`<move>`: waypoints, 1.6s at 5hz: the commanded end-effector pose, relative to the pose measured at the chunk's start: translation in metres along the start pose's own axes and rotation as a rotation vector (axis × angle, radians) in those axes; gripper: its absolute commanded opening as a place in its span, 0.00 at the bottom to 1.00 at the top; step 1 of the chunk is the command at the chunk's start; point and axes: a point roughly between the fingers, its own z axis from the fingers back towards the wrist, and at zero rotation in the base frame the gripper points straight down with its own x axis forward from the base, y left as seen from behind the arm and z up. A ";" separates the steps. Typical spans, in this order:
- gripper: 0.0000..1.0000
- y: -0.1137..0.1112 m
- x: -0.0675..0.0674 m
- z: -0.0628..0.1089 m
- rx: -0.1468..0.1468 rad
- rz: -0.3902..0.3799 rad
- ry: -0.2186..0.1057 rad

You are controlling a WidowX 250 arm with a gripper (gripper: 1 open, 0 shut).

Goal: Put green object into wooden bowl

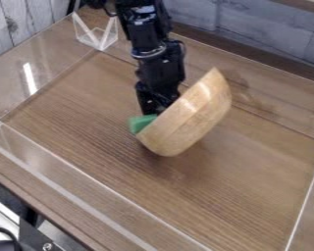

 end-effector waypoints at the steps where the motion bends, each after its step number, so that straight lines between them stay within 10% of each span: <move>1: 1.00 -0.004 0.014 0.010 0.016 0.021 -0.036; 4: 1.00 -0.014 0.011 0.039 0.030 0.085 -0.069; 5: 0.00 -0.018 0.013 0.032 0.027 0.046 -0.056; 8: 0.00 0.012 0.004 0.049 0.031 0.024 -0.058</move>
